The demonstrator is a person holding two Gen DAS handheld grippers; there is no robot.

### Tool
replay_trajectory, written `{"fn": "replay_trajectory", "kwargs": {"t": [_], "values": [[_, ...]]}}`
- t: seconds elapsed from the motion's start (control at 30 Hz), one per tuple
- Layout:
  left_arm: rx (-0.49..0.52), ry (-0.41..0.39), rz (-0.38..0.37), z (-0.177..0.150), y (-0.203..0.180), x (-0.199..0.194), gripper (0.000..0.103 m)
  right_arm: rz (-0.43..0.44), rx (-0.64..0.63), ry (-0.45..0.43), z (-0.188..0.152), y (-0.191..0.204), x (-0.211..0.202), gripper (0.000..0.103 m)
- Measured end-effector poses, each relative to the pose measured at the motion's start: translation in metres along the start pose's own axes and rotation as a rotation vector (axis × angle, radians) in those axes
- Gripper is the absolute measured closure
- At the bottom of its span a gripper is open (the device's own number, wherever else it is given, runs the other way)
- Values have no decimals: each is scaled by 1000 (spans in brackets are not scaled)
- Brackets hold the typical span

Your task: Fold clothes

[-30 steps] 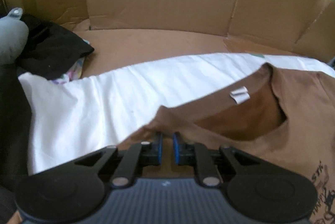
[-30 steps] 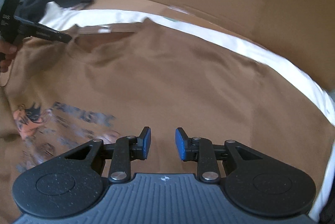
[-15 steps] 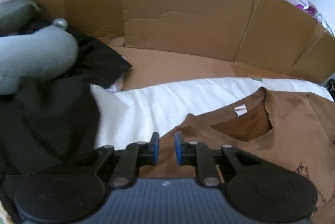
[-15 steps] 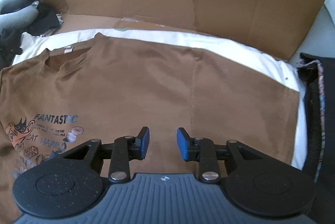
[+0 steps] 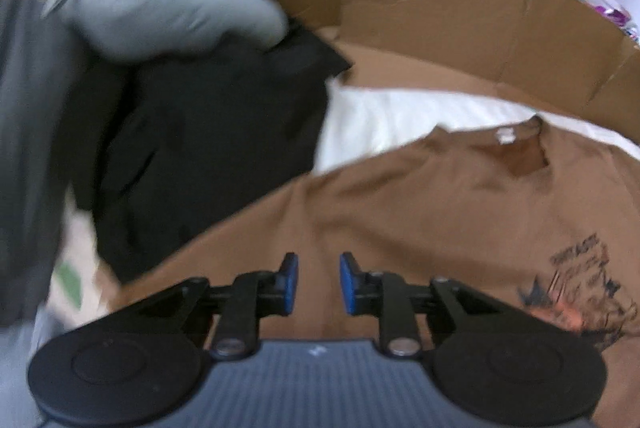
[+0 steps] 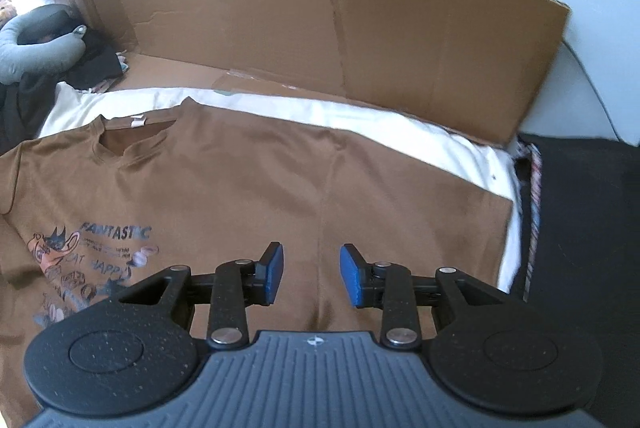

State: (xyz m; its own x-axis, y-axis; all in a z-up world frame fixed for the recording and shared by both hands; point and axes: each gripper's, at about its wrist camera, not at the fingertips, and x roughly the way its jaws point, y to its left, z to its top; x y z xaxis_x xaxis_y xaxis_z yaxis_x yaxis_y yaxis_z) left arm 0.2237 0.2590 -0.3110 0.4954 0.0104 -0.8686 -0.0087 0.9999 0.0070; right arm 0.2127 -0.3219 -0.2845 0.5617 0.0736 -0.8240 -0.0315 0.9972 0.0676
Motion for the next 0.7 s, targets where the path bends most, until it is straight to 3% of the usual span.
{"fn": "replay_trajectory", "kwargs": {"t": [0.13, 0.2, 0.27, 0.53, 0.7], "values": [[-93, 13, 52, -31, 17, -9, 74, -8, 2, 12, -18, -7, -9, 65], [-124, 21, 77, -43, 23, -12, 58, -7, 14, 20, -27, -9, -12, 65], [-161, 26, 83, -54, 28, -15, 52, -5, 33, 30, -36, -12, -15, 65], [-282, 99, 80, -96, 31, 0, 50, 5, 68, 61, -67, -12, -21, 65], [-426, 114, 53, -119, 43, 11, 49, 17, 61, 89, -82, -8, -15, 65]]}}
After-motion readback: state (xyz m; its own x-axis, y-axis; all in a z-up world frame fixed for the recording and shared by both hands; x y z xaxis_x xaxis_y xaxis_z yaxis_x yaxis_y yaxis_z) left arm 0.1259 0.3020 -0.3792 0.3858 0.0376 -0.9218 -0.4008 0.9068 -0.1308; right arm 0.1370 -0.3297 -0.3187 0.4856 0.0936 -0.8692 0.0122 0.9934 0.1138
